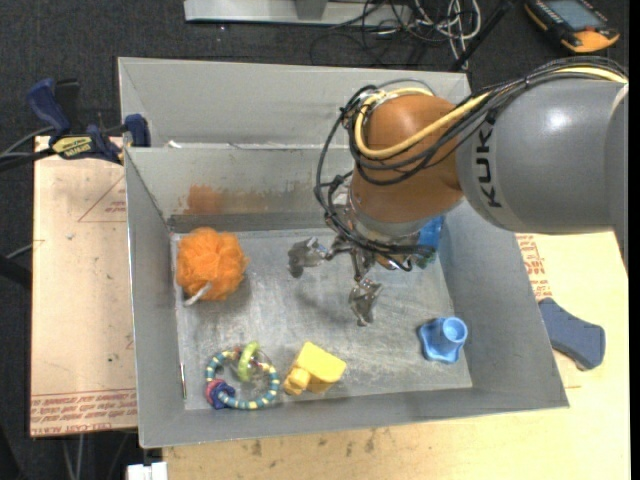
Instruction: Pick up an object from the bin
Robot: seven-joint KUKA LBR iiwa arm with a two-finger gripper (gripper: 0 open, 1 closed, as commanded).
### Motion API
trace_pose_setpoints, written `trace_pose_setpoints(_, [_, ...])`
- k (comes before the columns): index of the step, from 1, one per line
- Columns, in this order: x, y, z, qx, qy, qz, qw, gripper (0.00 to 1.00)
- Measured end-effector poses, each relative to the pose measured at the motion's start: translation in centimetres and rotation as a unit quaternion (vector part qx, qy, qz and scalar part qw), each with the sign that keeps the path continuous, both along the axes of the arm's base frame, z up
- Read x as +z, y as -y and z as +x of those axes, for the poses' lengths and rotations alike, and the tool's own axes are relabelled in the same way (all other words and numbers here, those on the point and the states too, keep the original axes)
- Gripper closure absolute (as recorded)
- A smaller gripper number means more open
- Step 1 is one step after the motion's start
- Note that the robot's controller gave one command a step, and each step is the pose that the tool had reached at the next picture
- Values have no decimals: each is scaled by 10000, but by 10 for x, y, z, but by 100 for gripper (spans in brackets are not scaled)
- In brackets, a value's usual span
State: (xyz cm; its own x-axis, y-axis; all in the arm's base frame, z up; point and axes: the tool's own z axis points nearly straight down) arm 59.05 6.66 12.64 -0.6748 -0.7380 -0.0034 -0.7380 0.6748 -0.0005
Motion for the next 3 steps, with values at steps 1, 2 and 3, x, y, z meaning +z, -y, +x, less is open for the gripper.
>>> trace_pose_setpoints(1, [-13,-20,-50,-12,-5,1,10000,0])
trace_pose_setpoints(2, [-12,-37,-70,638,-26,-1,9980,0])
trace_pose_setpoints(3, [-35,-39,-89,1339,9,-9,9910,0])
